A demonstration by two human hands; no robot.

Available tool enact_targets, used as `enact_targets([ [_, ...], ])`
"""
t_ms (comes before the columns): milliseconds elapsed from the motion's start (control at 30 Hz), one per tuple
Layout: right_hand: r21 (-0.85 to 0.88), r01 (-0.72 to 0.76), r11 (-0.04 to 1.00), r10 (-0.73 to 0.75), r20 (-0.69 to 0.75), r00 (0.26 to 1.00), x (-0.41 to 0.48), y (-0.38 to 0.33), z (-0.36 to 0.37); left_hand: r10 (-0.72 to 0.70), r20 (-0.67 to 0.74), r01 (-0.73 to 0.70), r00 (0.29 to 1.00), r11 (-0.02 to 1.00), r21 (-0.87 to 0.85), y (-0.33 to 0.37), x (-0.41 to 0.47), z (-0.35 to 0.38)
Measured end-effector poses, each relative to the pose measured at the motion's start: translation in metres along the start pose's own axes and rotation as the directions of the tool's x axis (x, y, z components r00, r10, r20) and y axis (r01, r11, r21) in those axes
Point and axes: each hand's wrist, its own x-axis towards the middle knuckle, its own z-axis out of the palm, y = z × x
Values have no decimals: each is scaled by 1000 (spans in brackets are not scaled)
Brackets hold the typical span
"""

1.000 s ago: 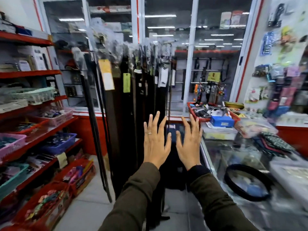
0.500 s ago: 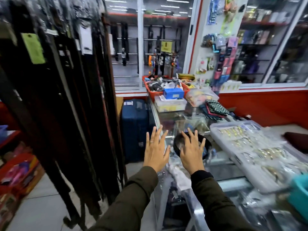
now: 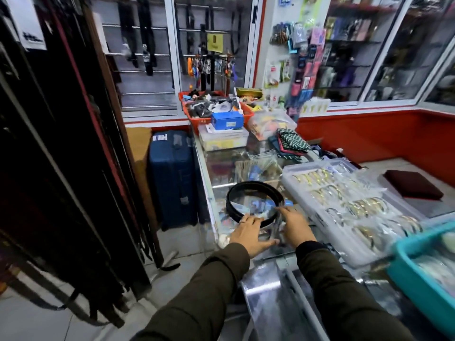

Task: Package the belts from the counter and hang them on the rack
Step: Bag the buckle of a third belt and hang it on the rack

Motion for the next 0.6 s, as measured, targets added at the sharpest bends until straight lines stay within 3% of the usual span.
enact_targets([
  [267,-21,21,1000,-23,-80,997,12,-17,6,-102,-250,87,963,994,-73,-4,7,3],
  [433,-352,116,929,-113,31,993,12,-20,6,-56,-253,46,966,998,-46,-20,1,-8],
  [533,-317,177,932,-145,123,982,13,-26,9,-13,-227,12,974,1000,-5,-32,-6,-21],
  [600,-203,199,959,-175,131,976,12,-34,12,13,-233,-10,972,1000,17,-39,-15,-28],
])
